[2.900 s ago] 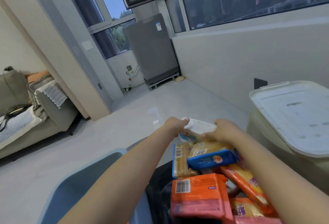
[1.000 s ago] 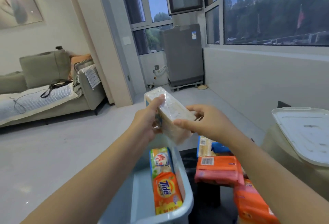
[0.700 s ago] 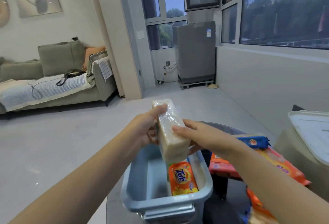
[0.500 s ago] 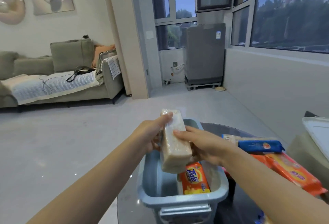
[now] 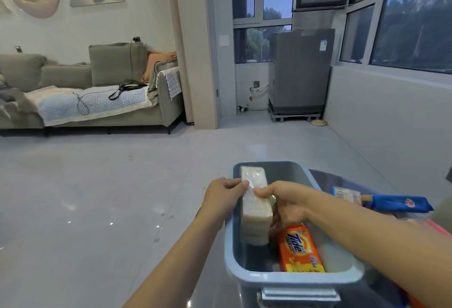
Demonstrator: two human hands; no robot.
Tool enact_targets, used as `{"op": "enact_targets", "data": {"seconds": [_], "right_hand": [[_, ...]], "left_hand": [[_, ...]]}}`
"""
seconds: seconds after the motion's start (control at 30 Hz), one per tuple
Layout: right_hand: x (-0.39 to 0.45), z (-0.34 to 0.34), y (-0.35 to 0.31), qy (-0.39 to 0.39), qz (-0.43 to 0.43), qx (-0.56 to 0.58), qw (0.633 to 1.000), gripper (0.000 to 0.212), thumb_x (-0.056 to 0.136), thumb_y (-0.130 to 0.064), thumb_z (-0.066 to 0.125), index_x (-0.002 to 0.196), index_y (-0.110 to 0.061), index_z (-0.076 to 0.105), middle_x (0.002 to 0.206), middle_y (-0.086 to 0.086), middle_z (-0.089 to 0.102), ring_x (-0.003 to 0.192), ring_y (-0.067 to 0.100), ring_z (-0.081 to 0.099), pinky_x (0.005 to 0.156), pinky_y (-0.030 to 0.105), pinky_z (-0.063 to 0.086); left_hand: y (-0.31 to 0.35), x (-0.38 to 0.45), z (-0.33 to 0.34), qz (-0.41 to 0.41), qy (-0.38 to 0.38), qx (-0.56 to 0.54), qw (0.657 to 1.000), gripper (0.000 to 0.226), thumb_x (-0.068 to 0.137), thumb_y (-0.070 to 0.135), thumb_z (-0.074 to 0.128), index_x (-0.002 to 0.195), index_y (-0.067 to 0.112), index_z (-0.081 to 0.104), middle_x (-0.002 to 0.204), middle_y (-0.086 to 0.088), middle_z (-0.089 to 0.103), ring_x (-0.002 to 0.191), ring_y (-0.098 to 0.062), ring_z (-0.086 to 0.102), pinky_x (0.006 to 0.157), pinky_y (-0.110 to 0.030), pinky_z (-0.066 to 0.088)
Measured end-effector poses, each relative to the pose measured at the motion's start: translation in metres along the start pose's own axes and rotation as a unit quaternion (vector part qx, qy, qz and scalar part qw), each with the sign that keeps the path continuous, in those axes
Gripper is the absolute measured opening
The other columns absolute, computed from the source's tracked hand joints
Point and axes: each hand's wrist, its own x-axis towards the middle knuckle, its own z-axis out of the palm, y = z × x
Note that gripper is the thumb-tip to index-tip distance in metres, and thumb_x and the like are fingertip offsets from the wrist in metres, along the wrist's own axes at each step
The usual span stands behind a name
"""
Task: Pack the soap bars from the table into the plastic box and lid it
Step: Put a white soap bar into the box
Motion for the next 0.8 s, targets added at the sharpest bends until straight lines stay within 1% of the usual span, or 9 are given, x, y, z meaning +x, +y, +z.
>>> {"op": "enact_targets", "data": {"seconds": [0.07,0.13,0.23,0.3,0.37,0.47,0.57,0.7,0.8], "right_hand": [[0.007,0.002,0.002,-0.012,0.021,0.018,1.000,0.049,0.088,-0.019,0.057,0.130,-0.005,0.037,0.120,0.027,0.053,0.102,0.045,0.052,0.086,0.060,0.038],[0.015,0.004,0.004,-0.009,0.034,0.022,0.999,0.046,0.090,-0.018,0.054,0.132,-0.006,0.039,0.125,0.027,0.052,0.110,0.047,0.049,0.091,0.062,0.034],[0.026,0.008,0.010,0.001,0.049,0.005,0.999,0.038,0.093,-0.019,0.048,0.129,-0.007,0.046,0.129,0.025,0.053,0.119,0.043,0.047,0.103,0.060,0.031],[0.031,0.011,0.015,0.011,0.058,0.001,0.998,0.037,0.094,-0.020,0.046,0.129,-0.005,0.047,0.129,0.024,0.053,0.120,0.041,0.046,0.105,0.059,0.029],[0.035,0.011,0.017,0.019,0.059,-0.003,0.998,0.037,0.095,-0.017,0.046,0.129,-0.003,0.045,0.129,0.025,0.053,0.120,0.041,0.046,0.105,0.060,0.029],[0.037,0.010,0.020,0.042,0.057,-0.014,0.997,0.041,0.095,-0.009,0.040,0.135,-0.002,0.036,0.125,0.027,0.050,0.122,0.044,0.044,0.104,0.061,0.031],[0.036,0.012,0.021,0.050,0.036,-0.037,0.997,0.043,0.094,-0.002,0.033,0.137,-0.004,0.038,0.115,0.026,0.050,0.125,0.044,0.041,0.105,0.061,0.030],[0.034,0.010,0.019,0.065,0.024,-0.034,0.997,0.044,0.098,-0.013,0.037,0.141,-0.006,0.031,0.142,0.025,0.039,0.129,0.045,0.037,0.106,0.061,0.029],[0.032,0.012,0.024,0.055,0.041,-0.081,0.994,0.043,0.098,-0.019,0.040,0.139,-0.006,0.034,0.137,0.024,0.045,0.124,0.046,0.044,0.099,0.061,0.040]], "left_hand": [[-0.005,0.002,0.000,0.001,0.001,-0.004,1.000,0.031,0.085,0.020,0.067,0.115,0.015,0.068,0.123,-0.004,0.065,0.107,-0.019,0.061,0.089,-0.031,0.051],[-0.005,0.004,-0.001,0.000,-0.001,0.030,1.000,0.042,0.082,0.012,0.068,0.123,0.017,0.063,0.131,-0.003,0.060,0.115,-0.019,0.058,0.097,-0.032,0.047],[0.000,0.005,-0.003,-0.002,-0.025,0.038,0.999,0.071,0.082,0.005,0.067,0.144,0.022,0.038,0.142,0.000,0.049,0.121,-0.020,0.053,0.095,-0.027,0.045],[0.002,0.003,-0.004,-0.028,-0.025,0.012,0.999,0.083,0.083,0.004,0.066,0.150,0.026,0.020,0.133,0.003,0.050,0.106,-0.017,0.054,0.081,-0.024,0.047],[0.000,0.001,-0.004,-0.056,-0.025,-0.031,0.998,0.067,0.085,0.006,0.062,0.144,0.023,0.037,0.116,0.005,0.058,0.092,-0.016,0.056,0.069,-0.023,0.046],[-0.005,0.000,-0.003,-0.061,-0.025,-0.062,0.996,0.039,0.084,0.006,0.058,0.119,0.022,0.061,0.090,0.007,0.066,0.079,-0.013,0.062,0.055,-0.022,0.045],[-0.006,-0.003,-0.003,-0.056,-0.023,-0.086,0.994,0.035,0.083,0.008,0.058,0.112,0.027,0.062,0.086,0.010,0.066,0.077,-0.011,0.063,0.049,-0.018,0.045],[-0.006,-0.010,-0.003,-0.054,-0.019,-0.103,0.993,0.027,0.087,0.018,0.058,0.109,0.034,0.060,0.084,0.014,0.064,0.074,-0.007,0.061,0.039,-0.011,0.043],[-0.005,-0.014,-0.004,-0.054,-0.029,-0.131,0.989,0.022,0.088,0.021,0.058,0.107,0.033,0.062,0.085,0.012,0.066,0.074,-0.009,0.064,0.043,-0.014,0.046]]}}
